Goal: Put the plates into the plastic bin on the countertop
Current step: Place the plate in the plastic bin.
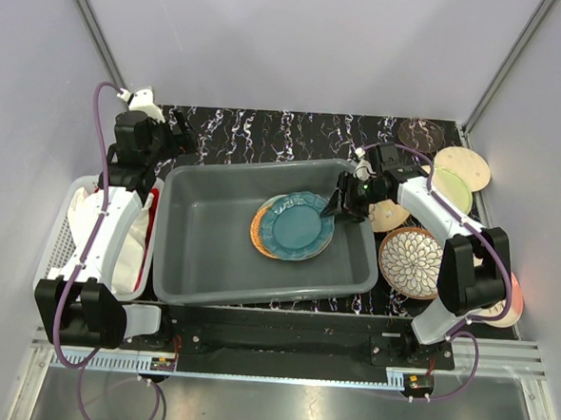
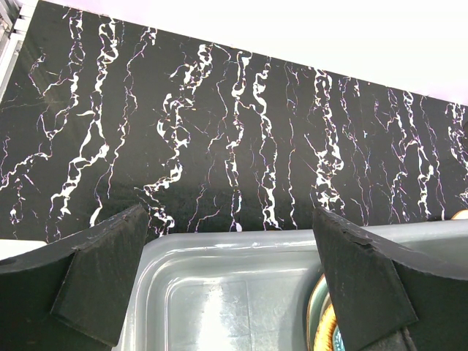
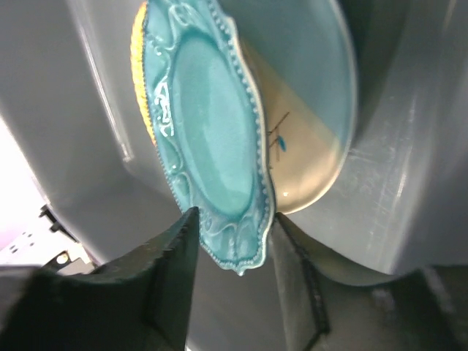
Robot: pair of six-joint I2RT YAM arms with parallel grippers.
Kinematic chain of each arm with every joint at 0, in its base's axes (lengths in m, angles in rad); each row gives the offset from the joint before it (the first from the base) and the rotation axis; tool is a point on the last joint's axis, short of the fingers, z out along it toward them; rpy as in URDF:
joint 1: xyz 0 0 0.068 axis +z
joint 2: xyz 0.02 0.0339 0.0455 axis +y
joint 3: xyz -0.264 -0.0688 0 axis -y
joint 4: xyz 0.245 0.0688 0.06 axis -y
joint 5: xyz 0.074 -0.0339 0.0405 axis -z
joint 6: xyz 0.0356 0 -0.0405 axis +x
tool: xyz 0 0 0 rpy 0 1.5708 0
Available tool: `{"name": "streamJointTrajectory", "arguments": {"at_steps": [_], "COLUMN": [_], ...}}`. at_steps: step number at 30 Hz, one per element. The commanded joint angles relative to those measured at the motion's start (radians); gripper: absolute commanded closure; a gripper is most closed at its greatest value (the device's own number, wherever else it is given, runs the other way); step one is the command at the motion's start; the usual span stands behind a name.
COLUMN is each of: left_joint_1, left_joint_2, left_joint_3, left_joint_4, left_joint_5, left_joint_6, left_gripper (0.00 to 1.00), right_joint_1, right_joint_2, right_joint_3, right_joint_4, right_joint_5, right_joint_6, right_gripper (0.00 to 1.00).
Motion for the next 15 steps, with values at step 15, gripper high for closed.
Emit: {"name": "streamJointTrajectory", "arguments": {"at_steps": [15], "left_joint_1": [0.006], "left_joint_2": [-0.014], "left_joint_3": [0.01], "left_joint_4": [0.052], "left_joint_5": [0.003], "left_joint_6": [0.01], "left_gripper": [0.01], "right_joint_1": [-0.013], "right_joint_2": [-0.034], "right_joint_3": [0.028], "right_joint_4": [-0.029], "right_joint_5": [0.129], "right_joint_6": [-0.044], "right_gripper": [0.34]}}
